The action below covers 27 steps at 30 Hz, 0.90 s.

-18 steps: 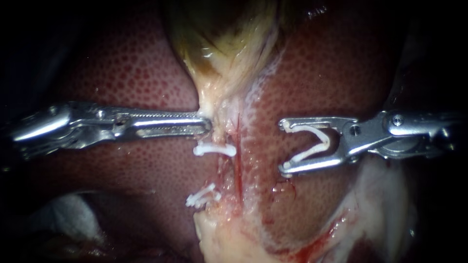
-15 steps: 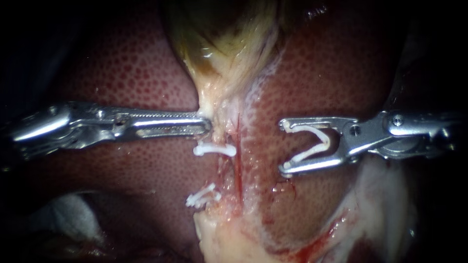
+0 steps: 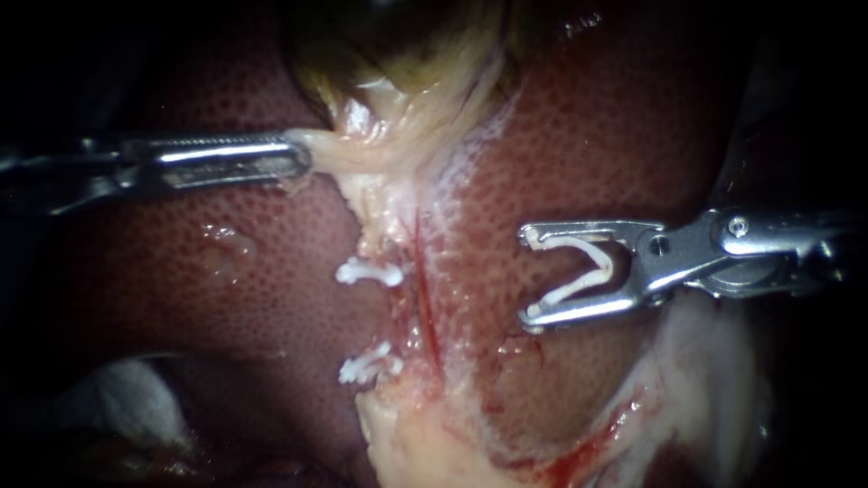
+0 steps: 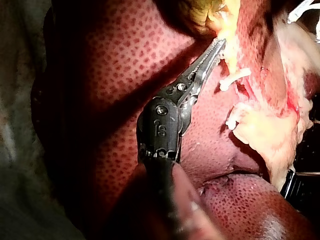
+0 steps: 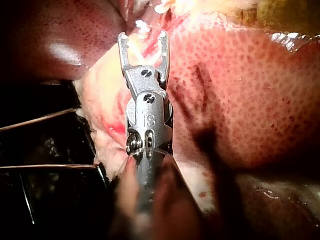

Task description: Clipping first clip right tube

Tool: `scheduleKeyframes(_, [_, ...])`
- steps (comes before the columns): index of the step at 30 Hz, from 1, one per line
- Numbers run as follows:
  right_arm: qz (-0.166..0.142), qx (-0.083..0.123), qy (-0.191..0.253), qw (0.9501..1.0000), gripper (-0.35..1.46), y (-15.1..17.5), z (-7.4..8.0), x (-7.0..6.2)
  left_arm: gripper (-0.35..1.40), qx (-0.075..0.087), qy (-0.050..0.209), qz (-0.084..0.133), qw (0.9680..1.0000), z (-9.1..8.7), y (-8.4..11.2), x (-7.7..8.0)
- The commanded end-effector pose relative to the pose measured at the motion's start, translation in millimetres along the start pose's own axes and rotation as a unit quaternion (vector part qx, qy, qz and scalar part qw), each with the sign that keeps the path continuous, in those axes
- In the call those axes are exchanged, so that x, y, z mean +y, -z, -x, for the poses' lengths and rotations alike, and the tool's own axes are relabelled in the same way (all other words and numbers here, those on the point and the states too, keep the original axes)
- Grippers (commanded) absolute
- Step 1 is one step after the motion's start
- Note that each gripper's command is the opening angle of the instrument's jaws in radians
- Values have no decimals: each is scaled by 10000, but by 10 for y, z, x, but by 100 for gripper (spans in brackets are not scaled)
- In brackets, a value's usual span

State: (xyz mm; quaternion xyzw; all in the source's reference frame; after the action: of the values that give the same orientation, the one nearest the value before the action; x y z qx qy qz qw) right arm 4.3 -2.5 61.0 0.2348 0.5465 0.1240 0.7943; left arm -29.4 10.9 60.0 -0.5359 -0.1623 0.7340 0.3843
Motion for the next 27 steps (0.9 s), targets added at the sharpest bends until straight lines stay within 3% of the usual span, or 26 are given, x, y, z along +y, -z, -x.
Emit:
scheduleKeyframes(1, [0, 0, 0, 10000, 49, 0, 0, 0, -35, 55, -41, -23, 10000, -4, 4, 0])
scheduleKeyframes(5, [2, -1, 0, 10000, 49, 0, 0, 0, -35, 128, -66, -40, 9999, -11, 11, 3])
scheduleKeyframes(10, [7, -1, 6, 10000, 49, -3, 2, 0, -35, 132, -76, -63, 9999, -7, 9, 7])
scheduleKeyframes(14, [44, -7, 38, 10000, 49, -16, 11, -2, -35, 133, -79, -65, 9999, -7, 8, 7])
scheduleKeyframes(19, [24, -1, 48, 10000, 50, -51, 34, 1, -35, 134, -78, -68, 9999, -7, 7, 7])
scheduleKeyframes(27, [-6, -143, -205, 9997, 50, -109, 87, 11, -35, 135, -84, -76, 9998, -5, 7, 8])
